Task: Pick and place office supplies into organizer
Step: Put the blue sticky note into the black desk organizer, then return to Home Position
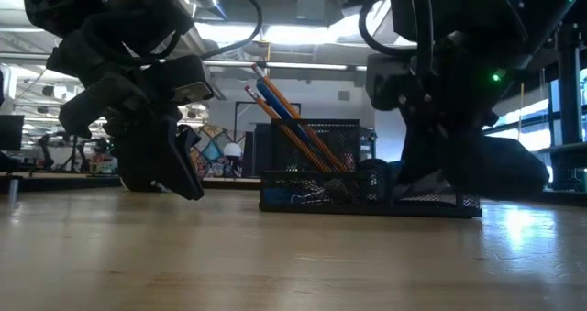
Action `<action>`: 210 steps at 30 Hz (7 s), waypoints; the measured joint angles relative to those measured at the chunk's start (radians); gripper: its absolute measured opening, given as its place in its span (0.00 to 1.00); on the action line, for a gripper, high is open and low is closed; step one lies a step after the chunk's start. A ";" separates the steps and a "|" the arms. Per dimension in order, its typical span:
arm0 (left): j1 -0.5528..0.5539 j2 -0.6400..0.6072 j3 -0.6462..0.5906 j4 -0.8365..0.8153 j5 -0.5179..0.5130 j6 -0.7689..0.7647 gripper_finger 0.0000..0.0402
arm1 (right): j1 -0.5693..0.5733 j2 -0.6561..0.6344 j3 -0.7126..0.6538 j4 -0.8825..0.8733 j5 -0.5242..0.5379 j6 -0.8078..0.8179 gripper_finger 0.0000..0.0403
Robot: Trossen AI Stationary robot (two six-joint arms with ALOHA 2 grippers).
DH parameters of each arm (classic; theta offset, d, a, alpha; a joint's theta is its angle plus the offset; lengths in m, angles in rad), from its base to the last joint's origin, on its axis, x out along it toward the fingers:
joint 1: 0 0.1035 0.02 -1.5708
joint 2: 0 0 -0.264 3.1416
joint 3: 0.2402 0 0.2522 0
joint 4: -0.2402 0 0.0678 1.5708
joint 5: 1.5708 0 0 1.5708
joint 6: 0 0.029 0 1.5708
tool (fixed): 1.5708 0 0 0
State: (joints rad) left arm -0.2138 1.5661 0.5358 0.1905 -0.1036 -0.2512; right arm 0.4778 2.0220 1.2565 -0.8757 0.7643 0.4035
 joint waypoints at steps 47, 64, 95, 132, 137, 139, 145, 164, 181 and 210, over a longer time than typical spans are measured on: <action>0.000 -0.080 -0.005 -0.078 0.029 0.024 0.21 | 0.026 -0.035 0.252 -0.365 -0.168 0.098 0.34; 0.063 -0.581 -0.023 -0.268 -0.026 0.203 0.18 | -0.004 -0.535 -0.049 0.054 -0.262 -0.038 0.34; 0.431 -1.397 -0.289 -0.399 -0.037 0.273 0.13 | -0.385 -1.680 -0.876 0.609 -0.429 -0.418 0.34; 0.445 -1.566 -0.476 -0.314 -0.023 0.258 0.13 | -0.385 -2.020 -1.118 0.667 -0.401 -0.441 0.34; 0.436 -1.564 -0.476 -0.314 0.051 0.171 0.13 | -0.385 -2.020 -1.179 0.769 -0.399 -0.492 0.34; 0.437 -1.564 -0.476 -0.314 0.052 0.161 0.13 | -0.385 -2.020 -1.191 0.771 -0.399 -0.494 0.34; 0.437 -1.563 -0.476 -0.314 0.052 0.160 0.14 | -0.385 -2.018 -1.198 0.779 -0.399 -0.492 0.34; 0.437 -1.563 -0.476 -0.314 0.051 0.160 0.13 | -0.385 -2.018 -1.198 0.778 -0.399 -0.486 0.34; 0.437 -1.563 -0.475 -0.314 0.051 0.160 0.14 | -0.385 -2.018 -1.198 0.777 -0.399 -0.486 0.34; 0.437 -1.563 -0.475 -0.314 0.051 0.160 0.14 | -0.385 -2.018 -1.197 0.777 -0.399 -0.488 0.34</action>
State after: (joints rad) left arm 0.2234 0.0032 0.0605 -0.1238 -0.0528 -0.0914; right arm 0.0933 0.0044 0.0593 -0.0982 0.3656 -0.0840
